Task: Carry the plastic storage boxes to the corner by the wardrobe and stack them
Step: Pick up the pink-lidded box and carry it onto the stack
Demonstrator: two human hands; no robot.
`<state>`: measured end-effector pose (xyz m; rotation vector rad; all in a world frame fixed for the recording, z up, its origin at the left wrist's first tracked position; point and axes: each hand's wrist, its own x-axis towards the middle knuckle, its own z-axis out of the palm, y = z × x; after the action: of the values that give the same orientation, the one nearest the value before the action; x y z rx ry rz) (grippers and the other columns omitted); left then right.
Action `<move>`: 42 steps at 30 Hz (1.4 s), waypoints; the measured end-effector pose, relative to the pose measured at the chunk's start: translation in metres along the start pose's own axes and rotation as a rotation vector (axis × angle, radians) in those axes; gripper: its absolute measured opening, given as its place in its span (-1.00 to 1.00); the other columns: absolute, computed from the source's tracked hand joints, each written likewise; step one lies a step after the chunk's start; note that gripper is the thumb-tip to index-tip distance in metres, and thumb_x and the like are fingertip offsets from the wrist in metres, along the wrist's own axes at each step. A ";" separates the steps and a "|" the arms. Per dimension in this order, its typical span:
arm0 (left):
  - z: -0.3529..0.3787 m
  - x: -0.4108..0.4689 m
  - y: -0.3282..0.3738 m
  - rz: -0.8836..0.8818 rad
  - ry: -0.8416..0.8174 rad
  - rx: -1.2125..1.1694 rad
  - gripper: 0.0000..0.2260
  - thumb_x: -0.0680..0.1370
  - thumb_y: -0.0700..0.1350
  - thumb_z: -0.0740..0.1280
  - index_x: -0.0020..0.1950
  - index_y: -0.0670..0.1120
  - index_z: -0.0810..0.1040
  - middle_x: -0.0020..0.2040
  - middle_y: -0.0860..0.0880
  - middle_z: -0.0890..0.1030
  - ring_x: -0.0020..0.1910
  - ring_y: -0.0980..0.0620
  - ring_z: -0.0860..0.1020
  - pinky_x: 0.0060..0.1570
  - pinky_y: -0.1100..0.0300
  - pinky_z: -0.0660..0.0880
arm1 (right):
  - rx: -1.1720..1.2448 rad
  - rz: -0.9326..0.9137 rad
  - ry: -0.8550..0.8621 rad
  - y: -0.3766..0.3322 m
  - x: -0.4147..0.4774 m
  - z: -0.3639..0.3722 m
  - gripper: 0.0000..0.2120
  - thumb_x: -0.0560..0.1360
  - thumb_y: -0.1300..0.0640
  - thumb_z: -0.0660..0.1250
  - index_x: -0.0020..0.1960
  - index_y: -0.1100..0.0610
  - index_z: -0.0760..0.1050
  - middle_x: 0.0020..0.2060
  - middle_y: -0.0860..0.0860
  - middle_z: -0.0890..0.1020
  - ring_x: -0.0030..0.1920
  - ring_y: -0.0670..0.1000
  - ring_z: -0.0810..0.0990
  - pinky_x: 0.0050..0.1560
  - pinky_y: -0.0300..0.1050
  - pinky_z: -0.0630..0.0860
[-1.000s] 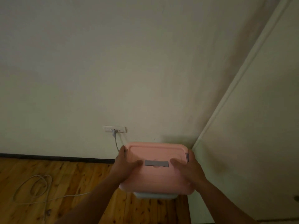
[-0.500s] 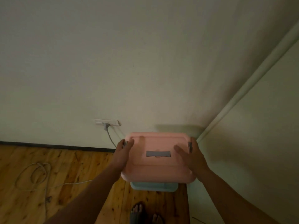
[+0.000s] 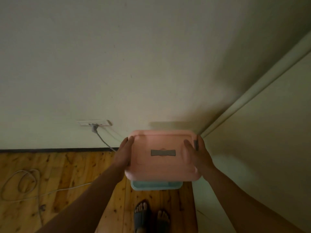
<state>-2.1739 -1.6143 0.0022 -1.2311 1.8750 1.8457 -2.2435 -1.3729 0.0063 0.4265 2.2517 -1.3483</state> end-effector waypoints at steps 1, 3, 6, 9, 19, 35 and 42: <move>0.001 0.004 -0.001 -0.006 -0.003 -0.008 -0.48 0.54 0.33 0.10 0.36 0.08 0.44 0.27 -0.08 0.52 0.21 -0.11 0.48 0.19 -0.12 0.45 | -0.002 0.002 -0.001 0.002 0.004 0.002 -0.34 0.56 -0.18 0.21 0.56 -0.06 0.03 0.52 -0.01 0.23 0.45 0.11 0.29 0.38 0.12 0.30; 0.003 0.012 -0.004 -0.006 -0.004 0.006 -0.52 0.56 0.30 0.10 0.35 0.08 0.43 0.24 -0.08 0.51 0.19 -0.11 0.48 0.17 -0.12 0.46 | -0.002 0.016 -0.007 0.004 0.012 0.006 -0.34 0.56 -0.17 0.21 0.56 -0.07 0.02 0.51 -0.01 0.24 0.44 0.13 0.30 0.37 0.13 0.31; 0.004 0.023 -0.008 0.015 -0.015 0.023 -0.55 0.58 0.26 0.10 0.39 0.09 0.38 0.26 -0.09 0.49 0.21 -0.12 0.47 0.23 -0.18 0.44 | -0.004 0.026 -0.019 0.005 0.022 0.011 -0.33 0.56 -0.17 0.22 0.56 -0.08 0.00 0.52 -0.02 0.21 0.45 0.13 0.28 0.37 0.15 0.30; 0.005 0.034 -0.009 0.004 -0.019 0.008 -0.57 0.58 0.25 0.10 0.36 0.09 0.40 0.24 -0.07 0.50 0.19 -0.11 0.48 0.22 -0.17 0.44 | 0.004 0.041 -0.018 0.005 0.033 0.014 -0.32 0.56 -0.14 0.24 0.56 -0.08 0.00 0.52 -0.01 0.20 0.45 0.13 0.27 0.38 0.13 0.29; 0.005 0.062 -0.015 -0.048 -0.018 0.005 -0.45 0.57 0.28 0.10 0.48 0.03 0.29 0.34 -0.13 0.44 0.25 -0.15 0.45 0.26 -0.18 0.42 | -0.029 0.067 -0.032 0.013 0.056 0.027 -0.34 0.56 -0.13 0.25 0.55 -0.08 0.03 0.50 0.01 0.26 0.42 0.14 0.32 0.35 0.12 0.32; 0.008 0.072 -0.017 -0.018 0.037 0.034 -0.40 0.56 0.28 0.14 0.55 0.10 0.15 0.49 -0.08 0.29 0.39 -0.15 0.33 0.37 -0.16 0.28 | -0.049 0.048 -0.001 0.018 0.068 0.035 -0.31 0.56 -0.16 0.22 0.56 -0.09 -0.04 0.53 -0.01 0.18 0.47 0.12 0.25 0.36 0.02 0.26; 0.006 0.064 -0.011 0.019 0.030 0.056 -0.41 0.60 0.24 0.09 0.57 0.05 0.09 0.51 -0.10 0.27 0.42 -0.16 0.31 0.35 -0.15 0.28 | -0.112 0.047 0.026 0.017 0.063 0.030 -0.31 0.56 -0.18 0.20 0.57 -0.05 -0.03 0.54 -0.01 0.17 0.48 0.12 0.23 0.37 0.06 0.24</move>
<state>-2.2078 -1.6320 -0.0501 -1.2333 1.9469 1.7807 -2.2808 -1.3901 -0.0523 0.4574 2.3101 -1.1934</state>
